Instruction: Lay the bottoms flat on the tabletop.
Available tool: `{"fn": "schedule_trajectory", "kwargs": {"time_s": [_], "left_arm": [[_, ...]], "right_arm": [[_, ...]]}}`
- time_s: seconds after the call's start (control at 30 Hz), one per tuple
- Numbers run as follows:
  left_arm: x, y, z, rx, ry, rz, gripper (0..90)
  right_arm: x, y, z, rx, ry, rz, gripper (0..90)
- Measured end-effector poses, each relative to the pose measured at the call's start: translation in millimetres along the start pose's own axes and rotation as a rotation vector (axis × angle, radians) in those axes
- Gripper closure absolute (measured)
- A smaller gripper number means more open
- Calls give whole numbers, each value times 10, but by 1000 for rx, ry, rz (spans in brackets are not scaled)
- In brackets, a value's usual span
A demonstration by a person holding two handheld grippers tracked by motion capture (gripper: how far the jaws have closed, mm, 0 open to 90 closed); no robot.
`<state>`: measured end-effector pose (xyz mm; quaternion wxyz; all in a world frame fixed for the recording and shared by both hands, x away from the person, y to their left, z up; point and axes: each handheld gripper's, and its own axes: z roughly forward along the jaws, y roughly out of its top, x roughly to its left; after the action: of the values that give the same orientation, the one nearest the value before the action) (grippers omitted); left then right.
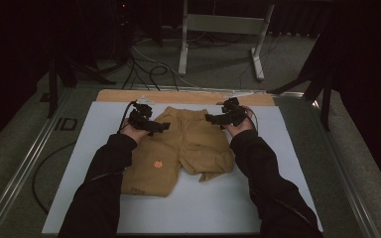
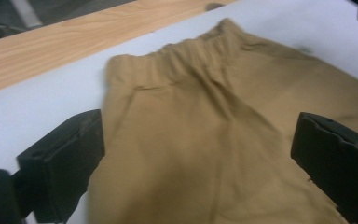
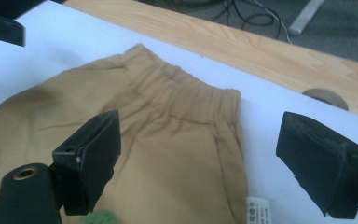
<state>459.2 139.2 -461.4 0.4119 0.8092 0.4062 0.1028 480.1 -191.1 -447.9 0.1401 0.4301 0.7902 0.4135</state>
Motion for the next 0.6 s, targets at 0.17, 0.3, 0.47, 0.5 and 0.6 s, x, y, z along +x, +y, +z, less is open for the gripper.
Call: {"fn": "schedule_trajectory", "kwargs": {"time_s": [0.17,0.3,0.47,0.5,0.6], "left_arm": [[-97,-45,-128,-34,-49,15,30],[-161,-93,-249,-65,-65,32,34],[-239,-188,-384,-85,-84,54,25],[-255,-214,-410,-93,-84,58,23],[-296,-265,-462,-107,-87,68,16]], "right_arm": [[133,-8,-185,-20,18,-59,130],[231,-34,-334,-36,26,-94,134],[339,-118,-514,-51,47,-129,134],[362,-143,-547,-61,52,-133,134],[403,-198,-605,-65,62,-139,134]]}}
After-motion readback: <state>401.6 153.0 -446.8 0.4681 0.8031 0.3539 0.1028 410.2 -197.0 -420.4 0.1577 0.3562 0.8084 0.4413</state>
